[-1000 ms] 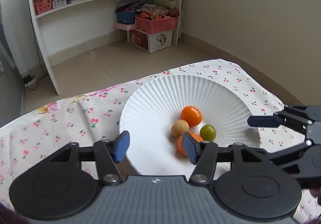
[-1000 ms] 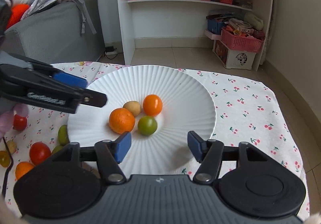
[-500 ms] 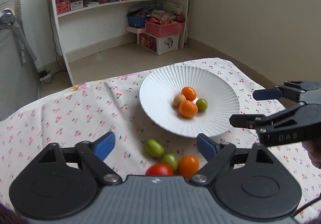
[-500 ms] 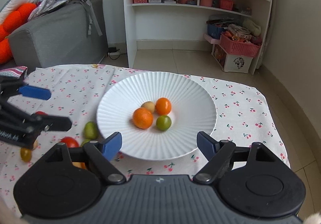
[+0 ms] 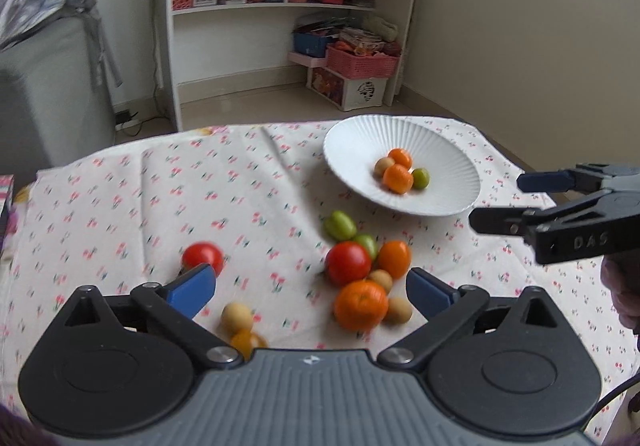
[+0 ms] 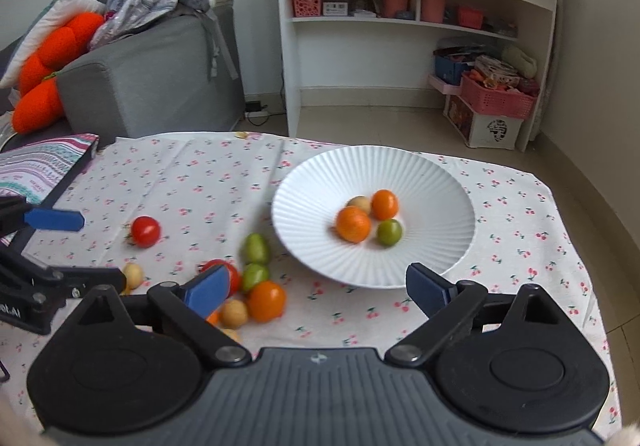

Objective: Organize fruits
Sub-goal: 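Withdraw both grippers from the plate back over the table, then grasp the yellow tomato with the left gripper while the right gripper grasps a longan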

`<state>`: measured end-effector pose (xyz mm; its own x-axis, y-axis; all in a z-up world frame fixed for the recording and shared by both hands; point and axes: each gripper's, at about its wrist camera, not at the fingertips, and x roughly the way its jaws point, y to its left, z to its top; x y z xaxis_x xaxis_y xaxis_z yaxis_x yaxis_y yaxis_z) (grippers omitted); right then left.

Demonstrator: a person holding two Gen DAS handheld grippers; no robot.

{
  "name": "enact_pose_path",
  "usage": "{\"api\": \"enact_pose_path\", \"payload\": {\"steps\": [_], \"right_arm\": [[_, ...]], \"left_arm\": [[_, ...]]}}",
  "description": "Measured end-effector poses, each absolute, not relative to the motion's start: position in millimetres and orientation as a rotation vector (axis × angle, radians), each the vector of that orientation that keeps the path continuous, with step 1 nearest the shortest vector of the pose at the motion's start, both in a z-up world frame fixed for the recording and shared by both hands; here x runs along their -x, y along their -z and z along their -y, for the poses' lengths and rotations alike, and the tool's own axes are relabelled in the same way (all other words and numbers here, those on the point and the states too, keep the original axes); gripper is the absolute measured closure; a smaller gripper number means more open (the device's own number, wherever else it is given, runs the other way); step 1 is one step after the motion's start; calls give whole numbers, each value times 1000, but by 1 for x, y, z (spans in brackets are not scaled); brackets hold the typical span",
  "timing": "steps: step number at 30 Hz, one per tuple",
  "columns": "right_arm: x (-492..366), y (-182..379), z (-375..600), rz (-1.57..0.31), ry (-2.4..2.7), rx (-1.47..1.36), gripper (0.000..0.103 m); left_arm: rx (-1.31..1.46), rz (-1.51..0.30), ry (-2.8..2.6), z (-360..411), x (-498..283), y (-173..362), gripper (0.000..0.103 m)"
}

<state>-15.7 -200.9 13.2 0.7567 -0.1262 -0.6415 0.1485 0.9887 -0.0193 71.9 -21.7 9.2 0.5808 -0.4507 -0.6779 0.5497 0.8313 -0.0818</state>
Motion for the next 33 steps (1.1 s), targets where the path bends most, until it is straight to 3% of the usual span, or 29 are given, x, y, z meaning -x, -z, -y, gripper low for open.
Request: {"api": "enact_pose_path", "payload": {"steps": [24, 33], "right_arm": [[18, 56, 153, -807, 93, -2, 4], [8, 78, 150, -841, 117, 18, 2]], "left_arm": [[-294, -793, 488, -16, -62, 69, 8], [-233, -763, 505, -15, -63, 74, 8]]}}
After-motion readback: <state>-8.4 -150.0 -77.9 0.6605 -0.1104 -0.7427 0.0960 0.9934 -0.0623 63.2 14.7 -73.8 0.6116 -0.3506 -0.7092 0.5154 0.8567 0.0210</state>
